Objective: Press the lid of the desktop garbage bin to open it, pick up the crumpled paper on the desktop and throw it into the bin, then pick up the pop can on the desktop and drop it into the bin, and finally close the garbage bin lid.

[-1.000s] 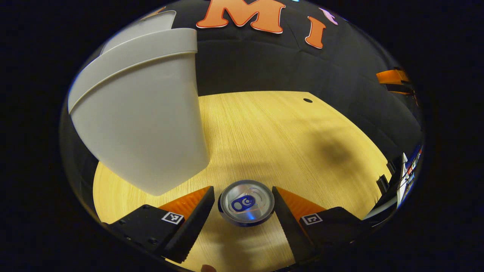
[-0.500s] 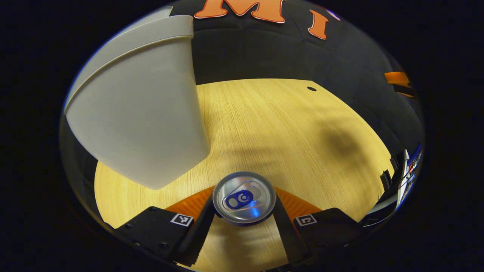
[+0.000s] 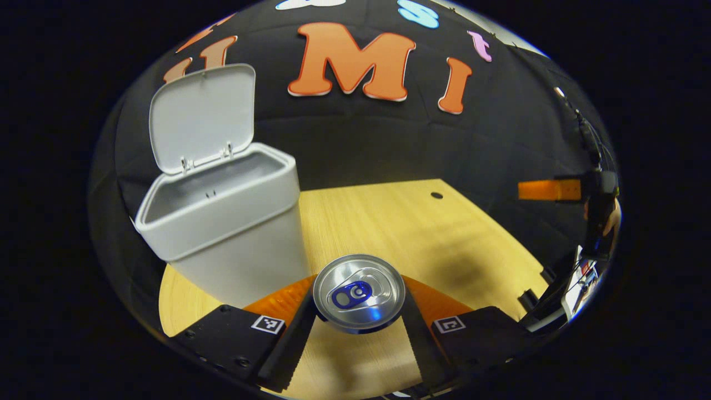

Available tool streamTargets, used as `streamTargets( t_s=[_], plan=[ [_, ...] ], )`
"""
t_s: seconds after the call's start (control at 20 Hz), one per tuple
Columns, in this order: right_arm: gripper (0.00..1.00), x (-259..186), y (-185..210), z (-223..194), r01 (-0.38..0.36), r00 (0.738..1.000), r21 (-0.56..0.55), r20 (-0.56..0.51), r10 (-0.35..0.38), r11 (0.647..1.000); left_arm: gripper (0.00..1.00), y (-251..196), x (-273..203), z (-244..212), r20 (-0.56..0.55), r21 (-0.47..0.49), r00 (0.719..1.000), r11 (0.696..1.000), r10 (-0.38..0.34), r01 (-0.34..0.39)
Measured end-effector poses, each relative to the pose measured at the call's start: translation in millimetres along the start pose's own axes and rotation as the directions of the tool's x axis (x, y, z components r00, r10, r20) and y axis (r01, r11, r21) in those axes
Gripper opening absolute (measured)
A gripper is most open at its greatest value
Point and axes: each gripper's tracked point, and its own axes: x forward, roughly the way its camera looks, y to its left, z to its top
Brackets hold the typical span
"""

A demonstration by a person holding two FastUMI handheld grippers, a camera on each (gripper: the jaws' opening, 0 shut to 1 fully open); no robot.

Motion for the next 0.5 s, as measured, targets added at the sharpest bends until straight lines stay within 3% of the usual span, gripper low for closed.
streamTargets(
  t_s=[0.15,0.25,0.5],
  plan=[
    [0.97,-4.6,6.5,8.1,-0.017,1.0,-0.001,0.02,0.017,1.0,0.82,1.4,-30.6,57.6,0.132,-0.001,0.991,1.0,0.012,-0.012],
    [0.97,-6.3,13.3,15.5,-0.031,0.999,-0.003,0.034,0.031,1.0,0.81,4.5,-48.6,108.6,0.272,-0.012,0.962,1.0,0.015,-0.012],
    [0.97,-8.0,22.8,25.0,-0.06,0.997,-0.006,0.058,0.061,0.998,0.8,65.2,-74.7,173.7,0.403,-0.012,0.904,0.989,0.139,-0.147]
  ],
)
